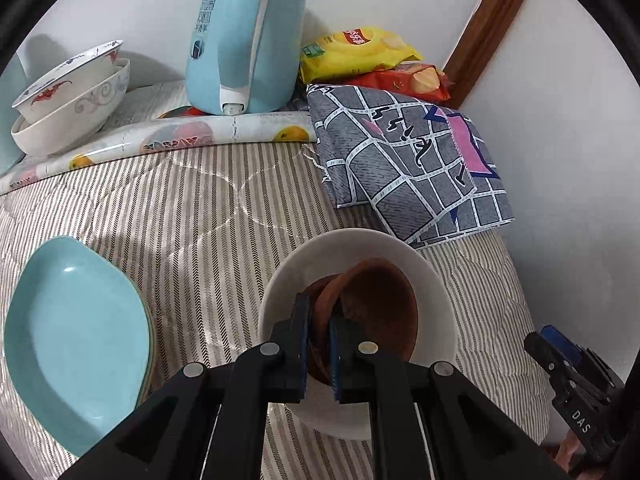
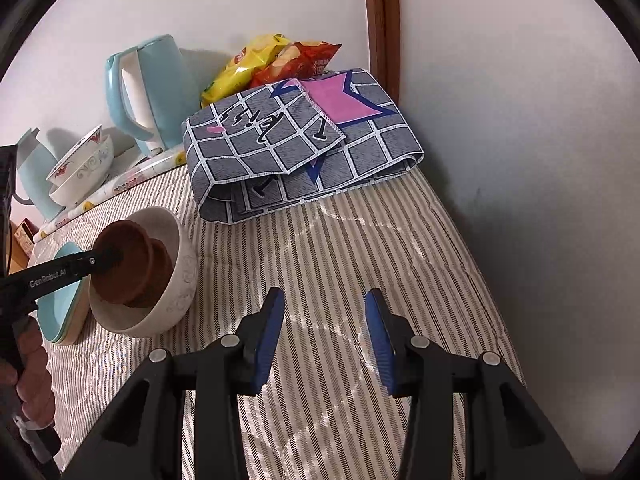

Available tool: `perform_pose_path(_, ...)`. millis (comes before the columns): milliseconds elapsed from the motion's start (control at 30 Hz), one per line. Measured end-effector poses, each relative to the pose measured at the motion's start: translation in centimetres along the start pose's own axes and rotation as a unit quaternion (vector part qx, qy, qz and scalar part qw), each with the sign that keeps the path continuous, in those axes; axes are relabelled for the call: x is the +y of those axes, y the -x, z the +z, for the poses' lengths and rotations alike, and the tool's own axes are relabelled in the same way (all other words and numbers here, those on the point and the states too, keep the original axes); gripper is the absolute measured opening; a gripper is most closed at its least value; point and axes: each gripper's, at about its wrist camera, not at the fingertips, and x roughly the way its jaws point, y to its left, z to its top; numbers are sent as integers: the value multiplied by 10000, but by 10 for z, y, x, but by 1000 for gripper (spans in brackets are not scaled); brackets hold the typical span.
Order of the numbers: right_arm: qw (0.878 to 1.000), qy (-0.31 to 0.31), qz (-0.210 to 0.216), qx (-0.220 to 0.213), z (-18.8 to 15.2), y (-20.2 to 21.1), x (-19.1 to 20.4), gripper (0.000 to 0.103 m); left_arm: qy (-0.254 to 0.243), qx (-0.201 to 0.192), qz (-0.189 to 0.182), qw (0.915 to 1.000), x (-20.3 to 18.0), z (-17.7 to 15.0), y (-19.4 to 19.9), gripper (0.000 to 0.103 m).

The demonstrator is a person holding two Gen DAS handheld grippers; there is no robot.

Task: Organize plates and bowls
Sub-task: 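Lower the second brown clay bowl into the white bowl with the left gripper and open it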

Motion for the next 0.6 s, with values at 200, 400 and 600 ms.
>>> perform_pose_path(200, 9998, 178, 39, 38, -2, -1, 8, 42, 118, 90, -106, 9998, 5, -2, -7, 9)
perform_pose_path(400, 9998, 202, 68, 57, -4, -2, 11, 42, 124, 113, -201, 9997, 5, -2, -9, 9)
perform_pose_path(600, 9998, 137, 96, 123, -6, -6, 10, 42, 66, 164, -312, 9994, 2, -1, -9, 10)
